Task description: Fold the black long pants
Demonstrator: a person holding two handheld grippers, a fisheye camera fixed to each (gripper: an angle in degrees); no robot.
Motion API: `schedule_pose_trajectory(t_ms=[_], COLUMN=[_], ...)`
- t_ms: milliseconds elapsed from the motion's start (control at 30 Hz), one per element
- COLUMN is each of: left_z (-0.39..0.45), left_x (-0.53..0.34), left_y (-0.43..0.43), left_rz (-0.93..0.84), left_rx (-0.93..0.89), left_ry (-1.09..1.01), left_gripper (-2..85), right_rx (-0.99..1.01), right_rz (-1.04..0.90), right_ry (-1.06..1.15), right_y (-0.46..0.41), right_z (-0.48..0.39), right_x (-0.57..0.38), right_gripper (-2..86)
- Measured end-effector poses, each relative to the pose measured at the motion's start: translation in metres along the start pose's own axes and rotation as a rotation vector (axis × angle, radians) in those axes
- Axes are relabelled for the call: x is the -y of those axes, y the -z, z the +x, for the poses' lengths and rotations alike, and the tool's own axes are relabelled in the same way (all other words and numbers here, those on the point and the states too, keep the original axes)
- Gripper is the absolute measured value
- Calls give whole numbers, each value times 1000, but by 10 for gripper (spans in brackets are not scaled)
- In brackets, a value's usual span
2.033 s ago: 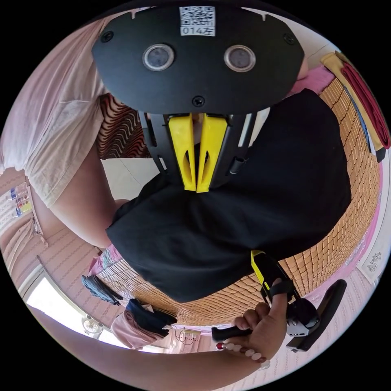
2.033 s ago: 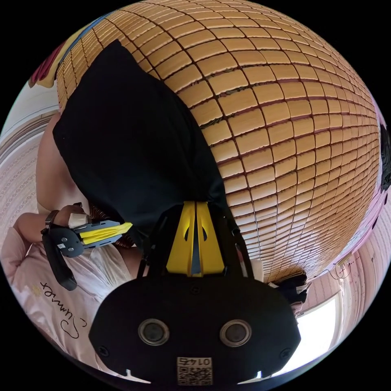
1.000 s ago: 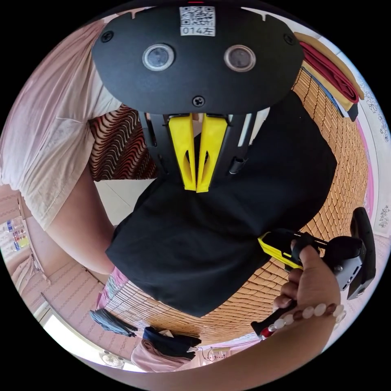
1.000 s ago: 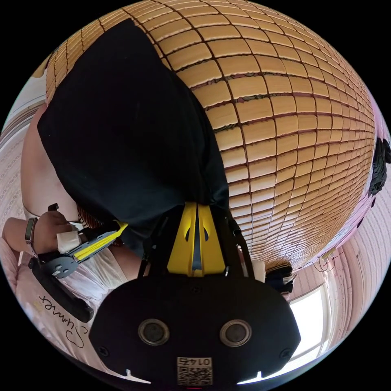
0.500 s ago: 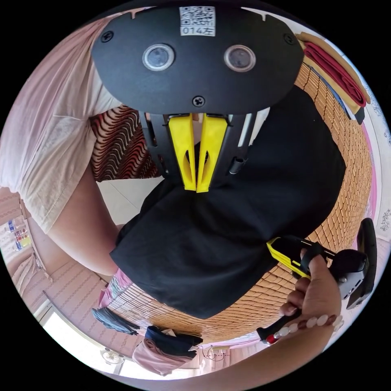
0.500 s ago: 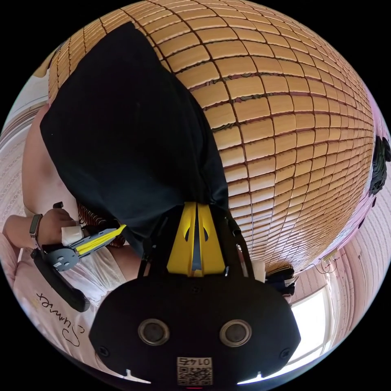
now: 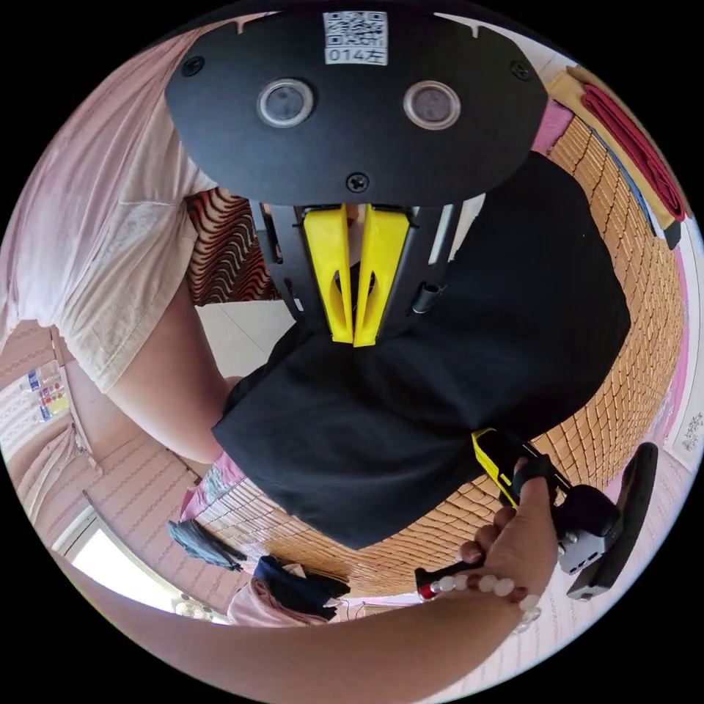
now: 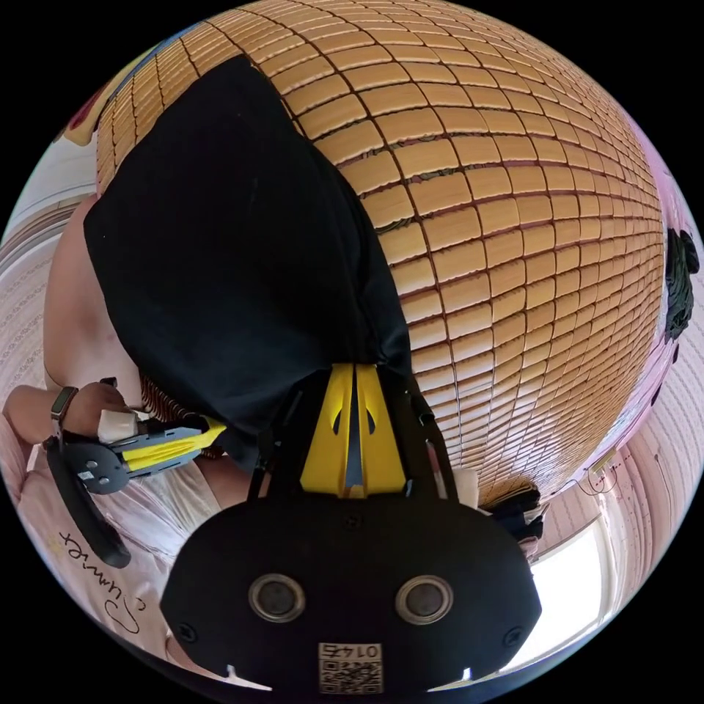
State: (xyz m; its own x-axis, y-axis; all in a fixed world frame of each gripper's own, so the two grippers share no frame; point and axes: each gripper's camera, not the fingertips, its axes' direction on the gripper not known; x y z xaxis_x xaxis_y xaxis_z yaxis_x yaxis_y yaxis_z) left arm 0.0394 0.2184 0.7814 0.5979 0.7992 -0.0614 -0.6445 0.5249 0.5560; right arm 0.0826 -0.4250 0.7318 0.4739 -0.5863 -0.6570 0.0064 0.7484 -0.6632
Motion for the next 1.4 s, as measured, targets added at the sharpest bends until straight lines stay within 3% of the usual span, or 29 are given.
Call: schedule_pose_trajectory(t_ms=[167,433,500,733,867,1067,1300,1400], left_z=[-2,26,36,69,88,114,144,152], left_x=[-16,-22,-25,-34,-34,-29,-25,-25], left_y=[24,37,42,48,40,25,4,-8], left_rz=[130,133,148,183,176,238,241,200], left_rx=[-129,-74,-48,13,-6,-5,15,18], left_ry=[60,-18,-43,-129,-161,-157,-181,-171], left_gripper=[-10,-10,-10,-9,-7,26,83,96], right_rx=[22,20,91,732,779,825,827,857], right_rz=[47,220,320,874,1050,1098,1062,1035], right_ry=[-19,-93,-167,-399,-535,-644,-839,-823], right_y=[-31,-84,-100,-203,-274,-357,-430,-448], right_z=[5,11,24,71,66,48,29,22], right_x=[-43,-134,-168,-366,-482,-586,-638,-648], right_gripper=[-3,-6,-8,-4,6,46,125,139])
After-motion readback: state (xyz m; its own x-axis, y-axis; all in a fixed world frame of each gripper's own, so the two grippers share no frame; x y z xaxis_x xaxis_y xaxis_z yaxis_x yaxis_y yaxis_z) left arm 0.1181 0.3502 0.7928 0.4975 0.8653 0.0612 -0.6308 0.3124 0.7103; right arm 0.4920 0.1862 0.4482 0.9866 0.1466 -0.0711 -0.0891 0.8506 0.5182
